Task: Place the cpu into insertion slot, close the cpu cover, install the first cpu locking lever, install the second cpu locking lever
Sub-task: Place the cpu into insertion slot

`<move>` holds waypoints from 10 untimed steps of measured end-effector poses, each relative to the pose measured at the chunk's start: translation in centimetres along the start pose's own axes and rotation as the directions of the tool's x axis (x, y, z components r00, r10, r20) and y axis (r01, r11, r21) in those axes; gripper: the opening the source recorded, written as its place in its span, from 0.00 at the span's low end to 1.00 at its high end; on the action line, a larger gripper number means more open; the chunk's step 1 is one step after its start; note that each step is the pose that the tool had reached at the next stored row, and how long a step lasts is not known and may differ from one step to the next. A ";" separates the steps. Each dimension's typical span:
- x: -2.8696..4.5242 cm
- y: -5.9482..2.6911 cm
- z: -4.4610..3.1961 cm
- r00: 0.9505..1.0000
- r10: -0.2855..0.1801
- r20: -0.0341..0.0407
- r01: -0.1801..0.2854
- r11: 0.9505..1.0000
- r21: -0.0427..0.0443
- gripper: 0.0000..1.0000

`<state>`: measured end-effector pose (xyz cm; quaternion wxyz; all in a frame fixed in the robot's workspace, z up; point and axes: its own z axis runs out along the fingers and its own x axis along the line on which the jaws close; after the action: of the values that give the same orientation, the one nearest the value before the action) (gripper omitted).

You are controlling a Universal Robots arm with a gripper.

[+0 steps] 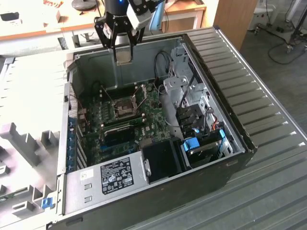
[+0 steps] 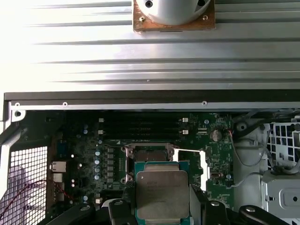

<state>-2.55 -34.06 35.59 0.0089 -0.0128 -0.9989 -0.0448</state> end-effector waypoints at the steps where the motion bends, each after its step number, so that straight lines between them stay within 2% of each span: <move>1: 0.00 -0.01 0.12 1.000 0.000 0.000 0.000 1.000 0.000 0.54; 10: -0.02 -0.11 1.29 1.000 0.000 0.000 0.000 1.000 0.000 0.54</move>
<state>-2.56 -34.06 34.29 0.0089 -0.0128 -0.9989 -0.0449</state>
